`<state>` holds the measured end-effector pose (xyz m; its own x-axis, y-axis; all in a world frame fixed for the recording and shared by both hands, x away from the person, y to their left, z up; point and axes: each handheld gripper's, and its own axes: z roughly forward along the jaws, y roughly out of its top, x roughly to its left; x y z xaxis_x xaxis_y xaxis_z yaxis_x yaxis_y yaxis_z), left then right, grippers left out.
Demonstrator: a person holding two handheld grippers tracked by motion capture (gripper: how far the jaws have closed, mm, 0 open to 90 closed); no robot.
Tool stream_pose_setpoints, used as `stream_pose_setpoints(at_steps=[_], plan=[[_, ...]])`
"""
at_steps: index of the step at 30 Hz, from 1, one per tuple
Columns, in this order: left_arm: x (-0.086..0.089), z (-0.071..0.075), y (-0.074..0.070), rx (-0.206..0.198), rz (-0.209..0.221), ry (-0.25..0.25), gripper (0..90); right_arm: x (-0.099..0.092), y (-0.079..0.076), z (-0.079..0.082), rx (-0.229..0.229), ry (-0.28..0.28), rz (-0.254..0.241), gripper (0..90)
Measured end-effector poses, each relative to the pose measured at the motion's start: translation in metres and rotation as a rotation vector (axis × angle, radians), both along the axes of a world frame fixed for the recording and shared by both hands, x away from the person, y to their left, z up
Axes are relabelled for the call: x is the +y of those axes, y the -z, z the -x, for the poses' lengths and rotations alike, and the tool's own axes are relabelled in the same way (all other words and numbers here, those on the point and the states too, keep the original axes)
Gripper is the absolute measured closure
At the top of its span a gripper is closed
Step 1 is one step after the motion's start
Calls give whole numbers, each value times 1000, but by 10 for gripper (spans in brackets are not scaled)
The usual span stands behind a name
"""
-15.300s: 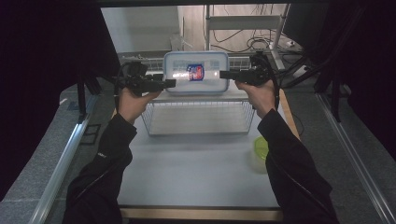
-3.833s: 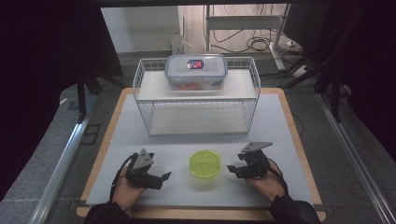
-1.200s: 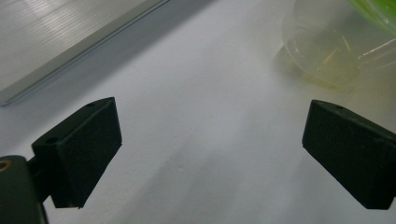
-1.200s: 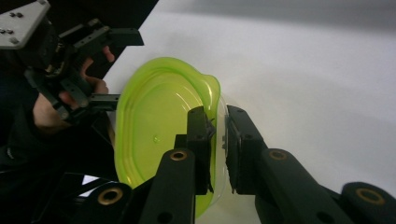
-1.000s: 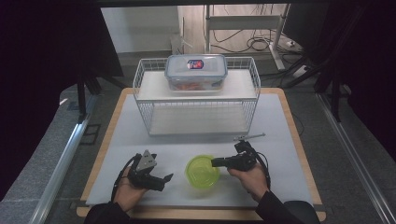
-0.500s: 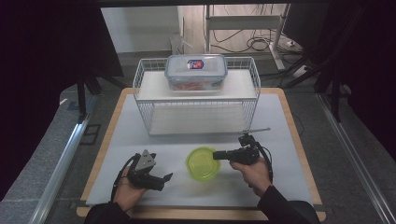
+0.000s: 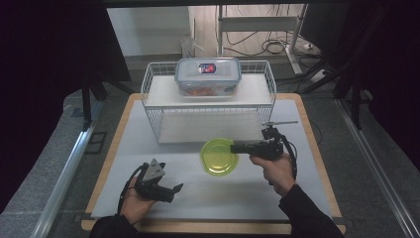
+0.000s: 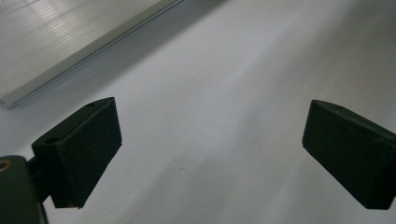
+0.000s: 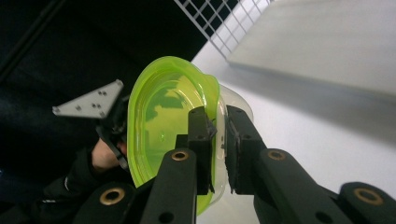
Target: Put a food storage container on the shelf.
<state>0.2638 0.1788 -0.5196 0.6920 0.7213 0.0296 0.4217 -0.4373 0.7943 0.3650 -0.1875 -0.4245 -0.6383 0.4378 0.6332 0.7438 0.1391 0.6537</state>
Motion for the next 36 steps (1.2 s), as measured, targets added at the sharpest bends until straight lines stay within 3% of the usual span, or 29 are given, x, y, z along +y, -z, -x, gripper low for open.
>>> stream_pose_setpoints(at_steps=[16,36], plan=[[0,-1,0,-1,-1,5,49,-5,-58,-24,-63,31,-49,816],[0,-2,1,4,23,1,44,9,-126,-58,-111,55,-72,816]])
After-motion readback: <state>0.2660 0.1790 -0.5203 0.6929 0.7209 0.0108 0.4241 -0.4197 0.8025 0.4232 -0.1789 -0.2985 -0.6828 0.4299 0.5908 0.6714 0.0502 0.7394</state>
